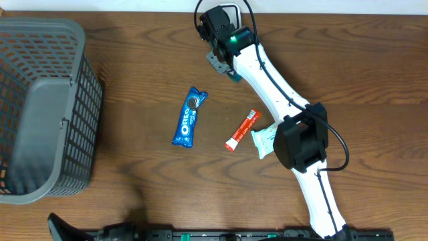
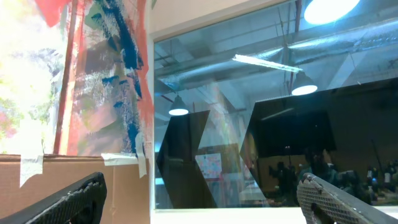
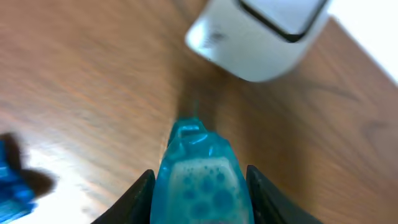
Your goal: Scan the item barcode
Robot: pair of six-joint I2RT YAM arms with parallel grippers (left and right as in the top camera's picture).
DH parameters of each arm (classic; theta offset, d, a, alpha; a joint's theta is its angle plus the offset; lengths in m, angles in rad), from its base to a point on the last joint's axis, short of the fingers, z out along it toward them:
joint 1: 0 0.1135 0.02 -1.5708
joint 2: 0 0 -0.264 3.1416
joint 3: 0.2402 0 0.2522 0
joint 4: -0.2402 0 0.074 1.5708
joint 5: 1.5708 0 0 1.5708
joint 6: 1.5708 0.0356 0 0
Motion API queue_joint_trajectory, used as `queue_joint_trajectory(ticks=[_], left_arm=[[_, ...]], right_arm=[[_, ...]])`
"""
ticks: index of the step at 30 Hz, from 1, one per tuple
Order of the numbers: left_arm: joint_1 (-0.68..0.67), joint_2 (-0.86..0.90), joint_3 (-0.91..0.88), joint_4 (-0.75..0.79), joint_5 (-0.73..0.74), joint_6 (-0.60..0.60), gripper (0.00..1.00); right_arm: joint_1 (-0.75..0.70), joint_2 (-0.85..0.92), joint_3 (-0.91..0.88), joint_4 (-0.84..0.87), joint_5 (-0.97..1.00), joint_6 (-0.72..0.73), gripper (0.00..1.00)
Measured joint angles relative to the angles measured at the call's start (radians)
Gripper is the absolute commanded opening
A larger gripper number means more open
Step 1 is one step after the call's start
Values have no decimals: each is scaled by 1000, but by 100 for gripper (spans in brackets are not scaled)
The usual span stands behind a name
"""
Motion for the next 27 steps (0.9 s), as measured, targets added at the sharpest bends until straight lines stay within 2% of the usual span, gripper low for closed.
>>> queue_joint_trajectory(ticks=[7,12,22,26,27], left_arm=[[0,0,0,0,0,0,98],[0,0,0,-2,0,0,98],[0,0,-8,-4,0,0,98],[0,0,-20,-6,0,-1,98],[0,0,-21,-6,0,-1,98]], right_arm=[[0,-8,-6,109,262,-63,33],[11,-11,-6,237,420,-134,37],[43,-12,-6,471,489,-231,43],[43,-32,-6,543,504,-285,36],[42,-37,-5,544,505,-291,37]])
